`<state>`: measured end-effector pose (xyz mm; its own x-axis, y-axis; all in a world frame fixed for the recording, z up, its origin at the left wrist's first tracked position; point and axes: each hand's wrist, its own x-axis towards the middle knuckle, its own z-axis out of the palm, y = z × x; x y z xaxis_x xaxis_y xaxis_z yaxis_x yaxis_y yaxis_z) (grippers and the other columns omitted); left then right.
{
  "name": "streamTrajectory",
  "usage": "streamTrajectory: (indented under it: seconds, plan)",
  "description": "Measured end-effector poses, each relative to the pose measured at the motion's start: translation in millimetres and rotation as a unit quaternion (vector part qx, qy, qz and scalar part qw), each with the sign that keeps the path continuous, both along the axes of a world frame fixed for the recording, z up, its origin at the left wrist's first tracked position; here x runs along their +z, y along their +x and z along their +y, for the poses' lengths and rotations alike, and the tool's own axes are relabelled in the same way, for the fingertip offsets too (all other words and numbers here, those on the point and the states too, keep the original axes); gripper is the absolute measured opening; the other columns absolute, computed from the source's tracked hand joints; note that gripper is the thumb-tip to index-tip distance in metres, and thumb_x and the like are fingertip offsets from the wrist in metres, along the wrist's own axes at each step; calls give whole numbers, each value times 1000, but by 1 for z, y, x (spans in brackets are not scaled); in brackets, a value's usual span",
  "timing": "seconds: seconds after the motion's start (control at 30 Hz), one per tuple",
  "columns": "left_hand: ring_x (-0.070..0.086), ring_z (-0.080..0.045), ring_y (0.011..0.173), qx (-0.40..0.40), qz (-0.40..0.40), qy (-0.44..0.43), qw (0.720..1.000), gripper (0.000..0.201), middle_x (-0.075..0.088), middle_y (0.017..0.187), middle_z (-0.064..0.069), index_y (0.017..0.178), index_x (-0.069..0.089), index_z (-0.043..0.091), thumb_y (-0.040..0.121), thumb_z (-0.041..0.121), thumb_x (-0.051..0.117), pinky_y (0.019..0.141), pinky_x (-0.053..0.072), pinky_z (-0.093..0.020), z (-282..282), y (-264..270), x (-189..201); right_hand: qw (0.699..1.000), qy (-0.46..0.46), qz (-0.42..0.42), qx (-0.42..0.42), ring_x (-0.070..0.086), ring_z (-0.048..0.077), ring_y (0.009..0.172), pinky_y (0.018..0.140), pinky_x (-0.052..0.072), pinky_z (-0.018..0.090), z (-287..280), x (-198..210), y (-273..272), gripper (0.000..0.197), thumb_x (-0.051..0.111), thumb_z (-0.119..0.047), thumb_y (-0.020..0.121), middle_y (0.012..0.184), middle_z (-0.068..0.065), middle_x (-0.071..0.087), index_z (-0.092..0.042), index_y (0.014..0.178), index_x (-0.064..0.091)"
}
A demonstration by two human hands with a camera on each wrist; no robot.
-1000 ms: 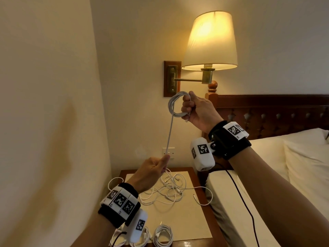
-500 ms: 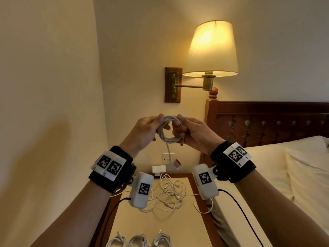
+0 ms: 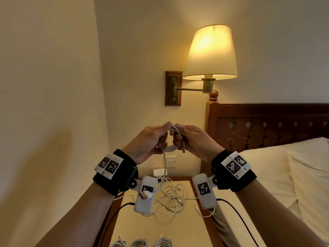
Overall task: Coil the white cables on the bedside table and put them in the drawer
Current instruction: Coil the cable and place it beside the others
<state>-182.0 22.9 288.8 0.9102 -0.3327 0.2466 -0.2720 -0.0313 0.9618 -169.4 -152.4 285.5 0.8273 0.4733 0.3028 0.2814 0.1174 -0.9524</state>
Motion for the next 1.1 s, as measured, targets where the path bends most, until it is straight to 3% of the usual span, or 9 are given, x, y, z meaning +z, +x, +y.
streamTrajectory:
  seconds: [0.17, 0.3, 0.37, 0.47, 0.53, 0.67, 0.8, 0.93, 1.1]
  plan:
    - [37, -11, 54, 48, 3, -49, 998, 34, 33, 57, 6, 94, 52, 11, 98, 44, 46, 65, 38, -31, -3, 1, 2, 983, -50, -126, -122, 64, 13, 91, 79, 55, 25, -1, -5, -2, 27, 39, -9, 103, 101, 5, 64, -13, 118, 61]
    - [35, -12, 52, 79, 36, -104, 991, 38, 32, 56, 5, 69, 44, 20, 98, 45, 47, 61, 33, -31, -4, 4, 9, 888, -167, -345, -256, 43, 8, 127, 99, 47, 25, 1, -21, -16, 71, 68, -2, 84, 145, -6, 36, -37, 140, 42]
    - [34, -11, 49, 85, 44, -127, 987, 42, 30, 55, 5, 63, 41, 22, 99, 44, 46, 59, 31, -30, -5, 5, 13, 841, -192, -454, -224, 40, 13, 125, 99, 41, 22, 2, -28, -29, 64, 74, -14, 79, 143, -4, 37, -41, 132, 52]
    - [33, -11, 47, 99, 60, -136, 984, 43, 29, 54, 4, 62, 39, 22, 99, 44, 44, 58, 32, -30, -4, 10, 15, 782, -231, -561, -145, 44, 18, 108, 88, 37, 20, 5, -31, -39, 29, 78, -25, 79, 127, -1, 52, -33, 107, 74]
    - [30, -12, 48, 101, 66, -142, 982, 45, 27, 54, 4, 61, 38, 23, 99, 45, 45, 57, 28, -29, -2, 12, 14, 795, -186, -563, -128, 52, 17, 99, 82, 44, 24, 5, -29, -39, 17, 76, -19, 81, 112, -1, 62, -23, 98, 77]
    - [33, -12, 54, 90, 66, -145, 983, 45, 32, 58, 3, 61, 42, 23, 98, 48, 44, 60, 29, -30, 2, 10, 10, 925, 7, -359, -123, 66, 17, 86, 75, 57, 32, -5, -20, -40, 15, 61, -18, 89, 97, 2, 70, -11, 100, 68]
    - [36, -13, 53, 78, 71, -148, 983, 44, 35, 57, 3, 62, 45, 22, 98, 47, 46, 60, 32, -31, -2, 3, 8, 950, 169, -170, -198, 67, 18, 73, 65, 57, 26, -8, -10, -35, 20, 56, -17, 91, 83, 7, 72, -5, 105, 63]
    - [31, -14, 54, 50, 68, -148, 985, 45, 30, 58, 1, 62, 42, 21, 100, 45, 42, 61, 30, -33, -10, -6, 6, 959, 106, -70, -254, 67, 15, 69, 63, 57, 22, -17, -1, -18, 19, 58, -12, 94, 83, 11, 72, -2, 108, 66]
    - [28, -13, 54, 27, 57, -160, 985, 43, 28, 59, 1, 64, 41, 21, 100, 43, 41, 60, 29, -32, -15, -11, 10, 950, -66, -120, -282, 66, 14, 70, 68, 57, 24, -18, 7, -6, 13, 61, -14, 93, 81, 6, 72, -12, 97, 74]
